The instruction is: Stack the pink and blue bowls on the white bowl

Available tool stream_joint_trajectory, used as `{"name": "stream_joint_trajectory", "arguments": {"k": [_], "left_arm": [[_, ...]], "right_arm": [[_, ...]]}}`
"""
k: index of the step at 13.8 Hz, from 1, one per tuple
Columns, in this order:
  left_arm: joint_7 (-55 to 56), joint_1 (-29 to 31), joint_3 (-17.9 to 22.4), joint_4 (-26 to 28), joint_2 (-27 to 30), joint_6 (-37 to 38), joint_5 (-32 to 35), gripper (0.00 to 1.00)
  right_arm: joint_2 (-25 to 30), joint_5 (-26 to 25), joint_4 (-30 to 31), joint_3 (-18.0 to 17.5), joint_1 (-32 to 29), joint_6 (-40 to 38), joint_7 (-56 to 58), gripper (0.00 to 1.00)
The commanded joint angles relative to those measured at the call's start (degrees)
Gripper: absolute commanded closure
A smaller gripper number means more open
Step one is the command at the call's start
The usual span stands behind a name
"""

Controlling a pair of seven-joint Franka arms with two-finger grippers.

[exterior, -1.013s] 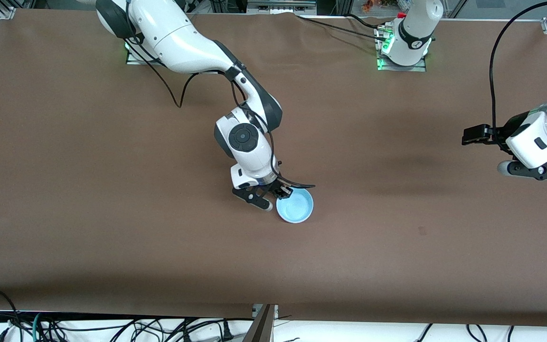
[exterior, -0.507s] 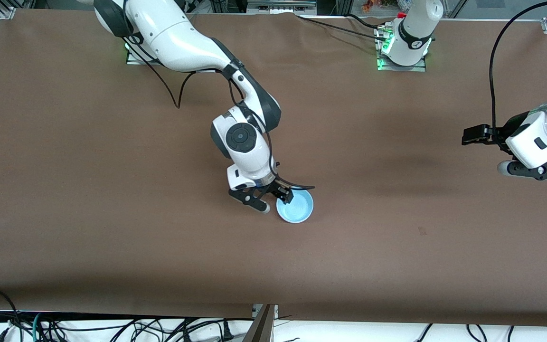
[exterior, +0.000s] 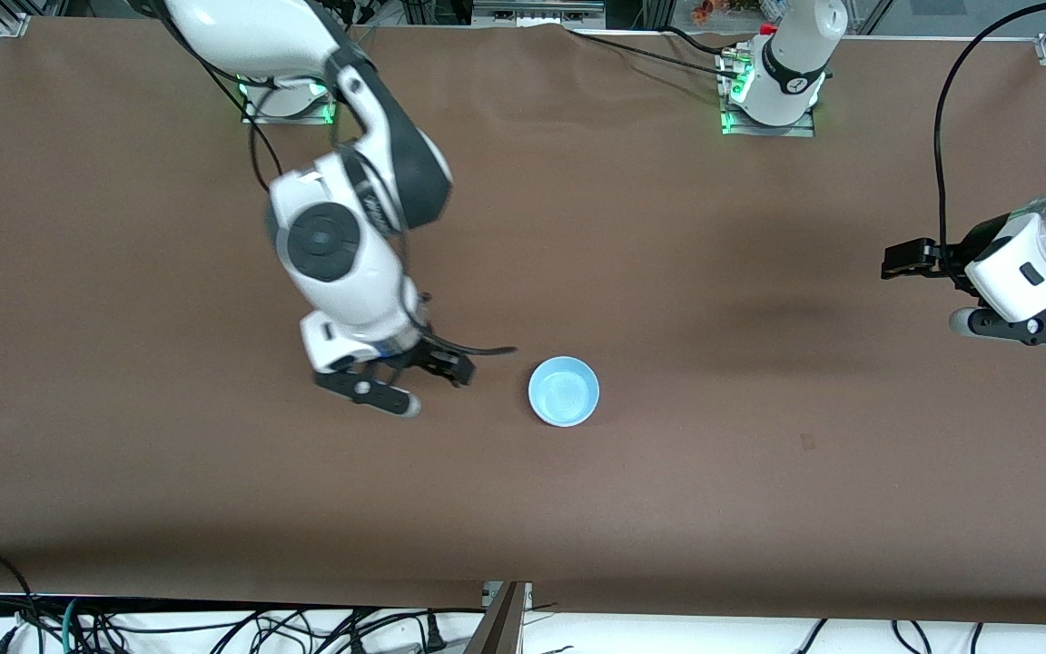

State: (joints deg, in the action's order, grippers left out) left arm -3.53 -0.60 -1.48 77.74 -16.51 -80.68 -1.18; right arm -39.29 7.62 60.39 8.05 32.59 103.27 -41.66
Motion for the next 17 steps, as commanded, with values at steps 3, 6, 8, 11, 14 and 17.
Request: {"name": "stream_joint_trajectory", "arguments": {"k": [3,6,8,11,14,17], "left_arm": [[-0.69,-0.19,-0.28,-1.62,-0.90,0.26,0.91,0.00],[-0.43,-0.28,-0.28,-1.62,-0.90,0.34,0.91,0.00],[-0.60,-0.28,-0.28,-1.62,-0.90,0.26,0.91,0.00],[-0.43,-0.36,-0.28,-1.62,-0.90,0.26,0.91,0.00],[-0.34,-0.36,-0.28,-1.62,-0.90,0.26,0.83,0.00],[-0.34,-0.37,-0.28,-1.62,-0.90,0.26,0.91,0.00]], "right_arm": [[10.97,0.46,8.14,1.88,-4.37,-9.48,17.02,0.00],[20.36,-0.41,16.92,1.80,-8.22,-11.42,24.93,0.00],[26.87,-0.68,23.95,1.36,-11.13,-11.34,28.54,0.00],[32.51,-3.91,30.13,-5.89,-18.05,-10.72,31.20,0.00],[33.05,-5.69,29.97,-10.86,-23.17,-10.99,31.63,0.00],[32.79,-5.69,28.48,-9.98,-23.35,-11.25,33.30,0.00]]}}
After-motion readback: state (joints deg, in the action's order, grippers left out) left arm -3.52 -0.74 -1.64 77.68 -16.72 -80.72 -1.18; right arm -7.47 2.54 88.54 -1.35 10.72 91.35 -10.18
